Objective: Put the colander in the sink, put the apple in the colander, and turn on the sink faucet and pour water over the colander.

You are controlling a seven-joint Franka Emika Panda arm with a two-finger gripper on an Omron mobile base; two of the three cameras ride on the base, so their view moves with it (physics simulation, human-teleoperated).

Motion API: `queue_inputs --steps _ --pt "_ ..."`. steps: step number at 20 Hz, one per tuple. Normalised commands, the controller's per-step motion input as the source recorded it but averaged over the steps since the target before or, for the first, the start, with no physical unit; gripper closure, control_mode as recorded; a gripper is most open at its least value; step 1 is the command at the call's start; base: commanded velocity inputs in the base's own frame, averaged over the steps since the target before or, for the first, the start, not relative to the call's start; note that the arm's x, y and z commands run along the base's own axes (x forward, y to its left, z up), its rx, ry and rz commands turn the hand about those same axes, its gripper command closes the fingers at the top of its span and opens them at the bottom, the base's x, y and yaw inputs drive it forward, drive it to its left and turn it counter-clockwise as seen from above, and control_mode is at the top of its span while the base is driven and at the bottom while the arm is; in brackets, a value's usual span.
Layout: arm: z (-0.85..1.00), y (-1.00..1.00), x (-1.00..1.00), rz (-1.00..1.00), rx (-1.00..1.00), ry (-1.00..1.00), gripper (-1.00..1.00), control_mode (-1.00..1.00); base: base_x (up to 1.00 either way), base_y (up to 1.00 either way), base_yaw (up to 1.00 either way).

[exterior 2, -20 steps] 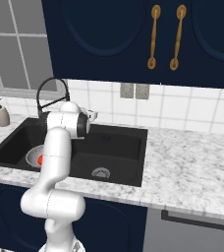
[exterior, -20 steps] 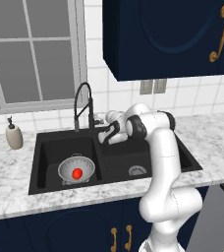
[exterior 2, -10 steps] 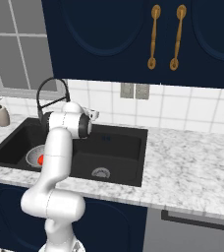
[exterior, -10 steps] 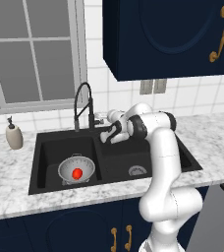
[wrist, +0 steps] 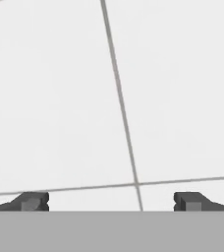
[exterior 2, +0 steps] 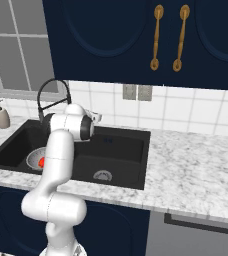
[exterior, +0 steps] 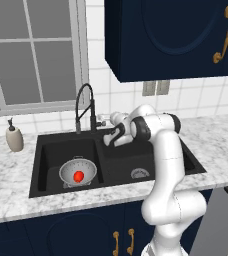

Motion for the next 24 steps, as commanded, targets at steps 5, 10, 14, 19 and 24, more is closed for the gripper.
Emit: queue_inputs --steps 5,10,14,19,24 --pt "0.0 -1.0 0.01 0.01 0.09 -0.02 -1.0 -1.0 0.0 0.0 0.0" --pt "0.0 -1.0 0.1 0.02 0.08 -0.02 -1.0 -1.0 0.0 0.0 0.0" --pt "0.0 -0.99 0.14 0.04 0.07 -0.02 -1.0 -1.0 0.0 0.0 0.0" --pt "0.0 -0.94 0.1 0.04 0.07 -0.01 -1.0 -1.0 0.0 0.0 0.0" --pt "0.0 -0.68 0.0 0.02 0.03 0.0 -1.0 -1.0 0.0 0.0 0.0"
